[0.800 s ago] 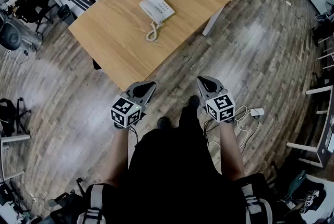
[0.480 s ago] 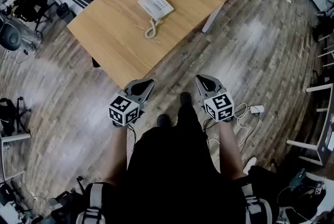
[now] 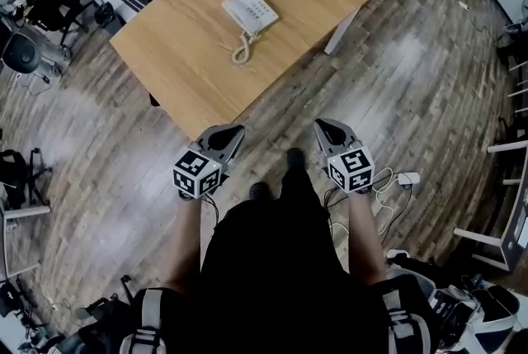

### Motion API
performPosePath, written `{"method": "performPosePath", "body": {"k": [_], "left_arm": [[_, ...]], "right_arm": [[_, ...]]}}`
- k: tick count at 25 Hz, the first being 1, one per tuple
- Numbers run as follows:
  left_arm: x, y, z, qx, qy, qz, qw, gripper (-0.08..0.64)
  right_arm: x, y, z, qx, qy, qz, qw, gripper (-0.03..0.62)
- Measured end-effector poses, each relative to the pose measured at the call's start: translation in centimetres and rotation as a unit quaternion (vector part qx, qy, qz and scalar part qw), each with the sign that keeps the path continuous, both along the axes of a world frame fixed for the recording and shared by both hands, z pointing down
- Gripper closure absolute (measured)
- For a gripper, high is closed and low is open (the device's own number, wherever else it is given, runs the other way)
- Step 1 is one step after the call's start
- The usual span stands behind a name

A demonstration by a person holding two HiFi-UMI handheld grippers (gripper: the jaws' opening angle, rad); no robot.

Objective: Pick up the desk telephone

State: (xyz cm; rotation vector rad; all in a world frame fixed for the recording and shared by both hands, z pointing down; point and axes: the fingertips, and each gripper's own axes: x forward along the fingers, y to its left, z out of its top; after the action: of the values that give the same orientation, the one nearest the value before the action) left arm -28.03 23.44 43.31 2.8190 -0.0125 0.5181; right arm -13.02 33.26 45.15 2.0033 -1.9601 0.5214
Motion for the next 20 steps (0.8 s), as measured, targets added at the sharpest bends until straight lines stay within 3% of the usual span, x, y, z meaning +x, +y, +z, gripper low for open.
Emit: {"method": "performPosePath", "body": {"k": [20], "left_arm": [[5.1, -0.6, 0.6, 0.005, -0.026, -0.004, 0.9996, 0.538]], "right_arm": [[4.2, -2.0, 1.9, -0.019, -0.001, -0.034, 0.999, 0.568]]}}
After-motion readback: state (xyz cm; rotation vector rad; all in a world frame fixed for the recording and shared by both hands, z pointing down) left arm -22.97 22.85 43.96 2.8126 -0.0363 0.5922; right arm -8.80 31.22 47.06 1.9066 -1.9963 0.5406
